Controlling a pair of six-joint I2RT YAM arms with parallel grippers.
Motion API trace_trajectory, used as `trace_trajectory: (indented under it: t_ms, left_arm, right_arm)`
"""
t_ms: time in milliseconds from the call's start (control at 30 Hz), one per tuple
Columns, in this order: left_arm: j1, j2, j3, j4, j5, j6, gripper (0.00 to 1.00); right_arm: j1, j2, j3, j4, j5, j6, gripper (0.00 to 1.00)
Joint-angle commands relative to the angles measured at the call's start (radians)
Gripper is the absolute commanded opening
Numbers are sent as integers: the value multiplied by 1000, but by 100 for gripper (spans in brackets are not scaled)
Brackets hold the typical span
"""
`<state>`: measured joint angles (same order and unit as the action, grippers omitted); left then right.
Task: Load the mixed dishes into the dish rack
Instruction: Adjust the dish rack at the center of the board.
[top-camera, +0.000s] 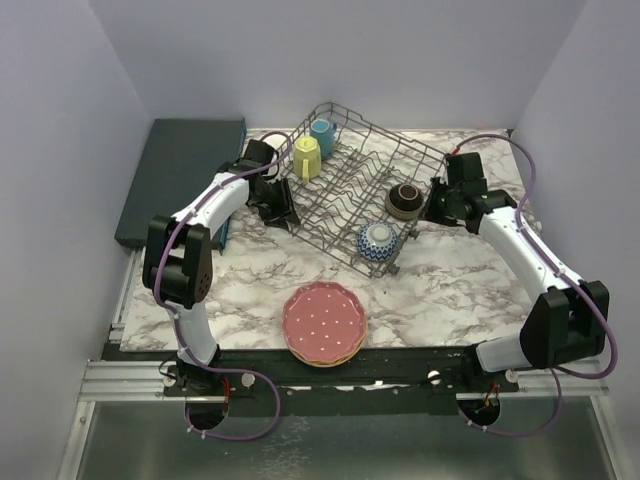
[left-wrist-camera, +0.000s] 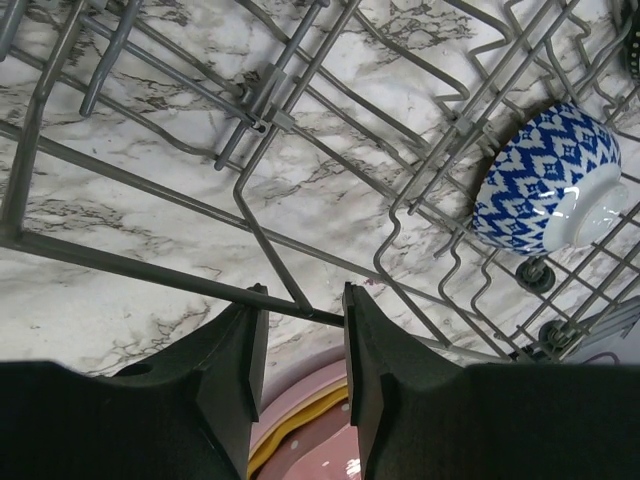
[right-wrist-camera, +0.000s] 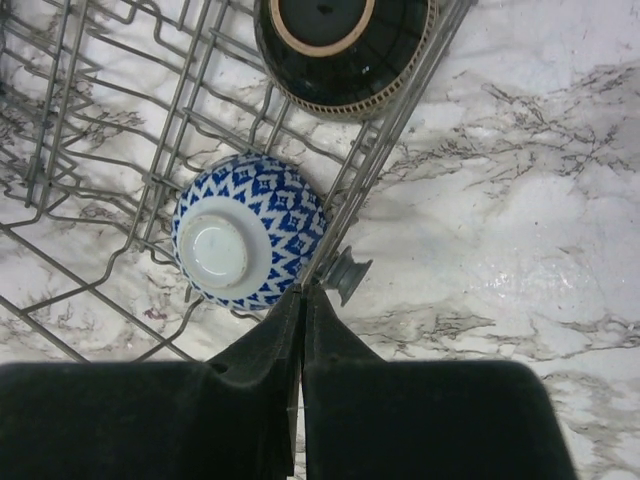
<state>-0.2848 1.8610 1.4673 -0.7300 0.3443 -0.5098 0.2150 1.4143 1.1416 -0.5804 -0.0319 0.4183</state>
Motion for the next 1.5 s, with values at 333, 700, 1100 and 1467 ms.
trace_trajectory:
  t_ms: [333,700,1100,1467]
  left_arm:
    - [86,55,176,164,-188,86,0]
    - [136,119,267,162,-217,86,0]
    - [156,216,396,145,-217,80,0]
    - [165,232,430,123,-227,79,29]
  right_arm:
    - [2,28,89,-19,-22,-13,11]
    - [2,22,70,-16,-18,-26,14]
    - [3,12,59,-15,-21,-33,18]
    - [3,34,68,-11,-9,-35,33]
